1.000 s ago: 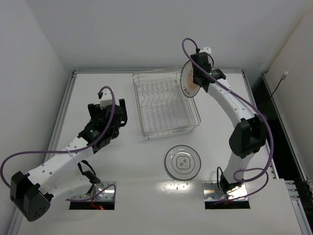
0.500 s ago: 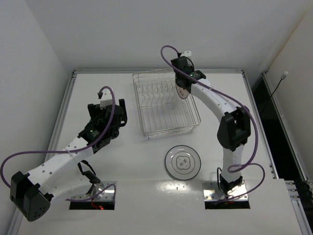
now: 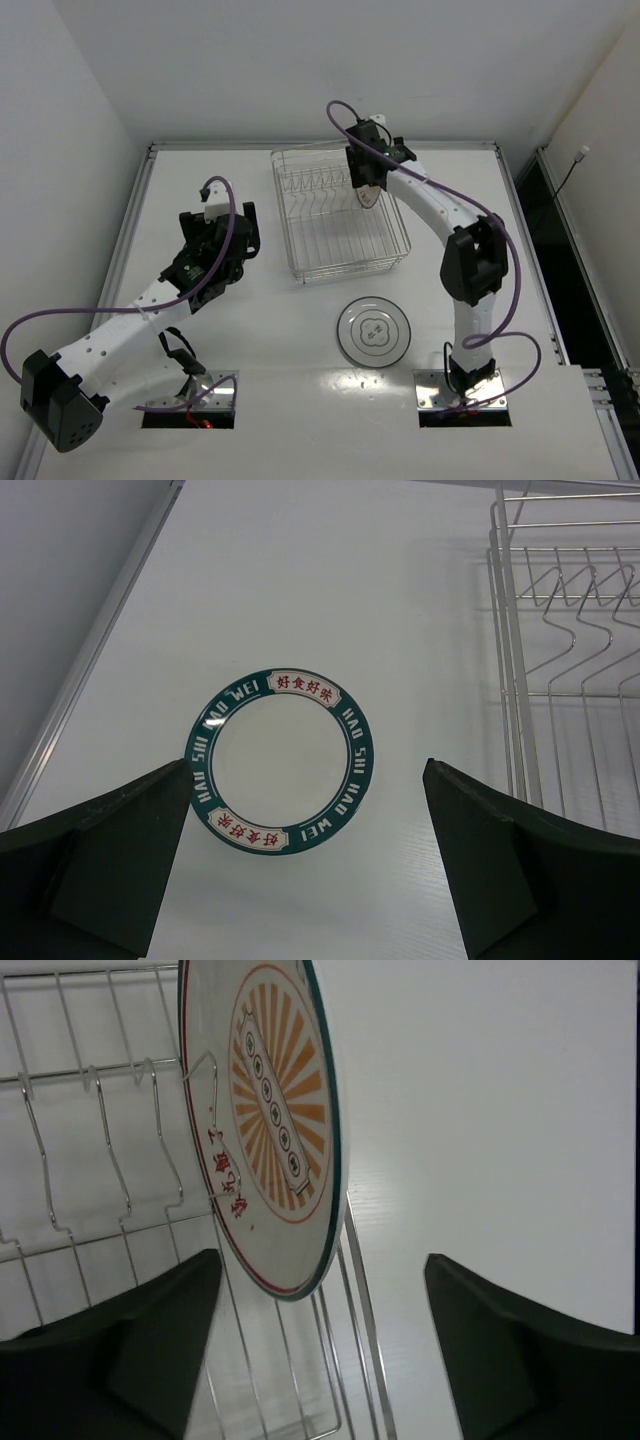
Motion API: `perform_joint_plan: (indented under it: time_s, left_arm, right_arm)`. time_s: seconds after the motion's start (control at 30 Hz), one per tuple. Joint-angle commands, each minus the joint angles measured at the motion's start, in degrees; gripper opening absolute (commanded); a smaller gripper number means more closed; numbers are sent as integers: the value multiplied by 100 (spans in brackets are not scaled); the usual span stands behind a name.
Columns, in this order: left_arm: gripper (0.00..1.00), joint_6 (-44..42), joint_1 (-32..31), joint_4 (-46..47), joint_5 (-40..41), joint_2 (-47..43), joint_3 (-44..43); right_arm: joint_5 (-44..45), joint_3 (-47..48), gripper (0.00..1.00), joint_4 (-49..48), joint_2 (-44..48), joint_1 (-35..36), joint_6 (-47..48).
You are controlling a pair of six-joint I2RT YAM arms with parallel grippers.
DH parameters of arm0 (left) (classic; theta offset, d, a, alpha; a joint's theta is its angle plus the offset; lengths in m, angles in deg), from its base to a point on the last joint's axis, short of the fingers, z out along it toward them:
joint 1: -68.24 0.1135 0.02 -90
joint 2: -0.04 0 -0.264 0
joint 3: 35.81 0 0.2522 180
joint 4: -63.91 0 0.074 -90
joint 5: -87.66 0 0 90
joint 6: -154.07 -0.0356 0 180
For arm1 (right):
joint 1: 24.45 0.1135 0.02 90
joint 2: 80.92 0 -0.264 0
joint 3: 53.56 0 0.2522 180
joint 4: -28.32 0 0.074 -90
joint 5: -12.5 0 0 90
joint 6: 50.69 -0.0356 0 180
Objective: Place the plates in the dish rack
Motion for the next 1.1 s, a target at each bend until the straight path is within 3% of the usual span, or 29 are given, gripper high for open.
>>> perform_joint_plan:
  time_s: [0.0, 0.03, 0.13, 0.2, 0.23, 0.37, 0.5, 0.7, 0.83, 1.07]
  left_arm:
    - [100, -21, -36, 62, 103, -78, -231]
    - [100, -21, -36, 62, 103, -78, -231]
    - [100, -21, -36, 62, 103, -131, -231]
    - [100, -21, -36, 62, 103, -131, -231]
    - [100, -21, -36, 62, 103, -183, -231]
    - [100, -21, -36, 62, 164, -184, -231]
    - [100, -21, -36, 62, 216, -184, -231]
    - [100, -21, -36, 62, 217, -184, -231]
    - [100, -21, -36, 9, 322, -184, -231]
    - [100, -21, -36, 9, 322, -184, -231]
  right_arm:
    - [-329, -89, 88, 360, 1015, -97, -140]
    - [-738, -308, 99, 239, 1297, -158, -53]
    - [-1611, -1641, 99, 185, 2489, -220, -61]
    - [-2031, -2337, 99, 282, 3168, -290, -552]
    - [-2208, -3133, 99, 334, 3555, -386, -745]
    - [-3463, -4992, 99, 404, 5776, -764, -1676]
    - [-4380, -6110, 99, 843, 6572, -932, -2143]
    - [-5338, -7243, 99, 1003, 6372, -1432, -2206]
    - [-6425, -7938, 99, 389, 6029, -2090, -2048]
    - [-7395, -8405, 98, -491, 4571, -3199, -1099]
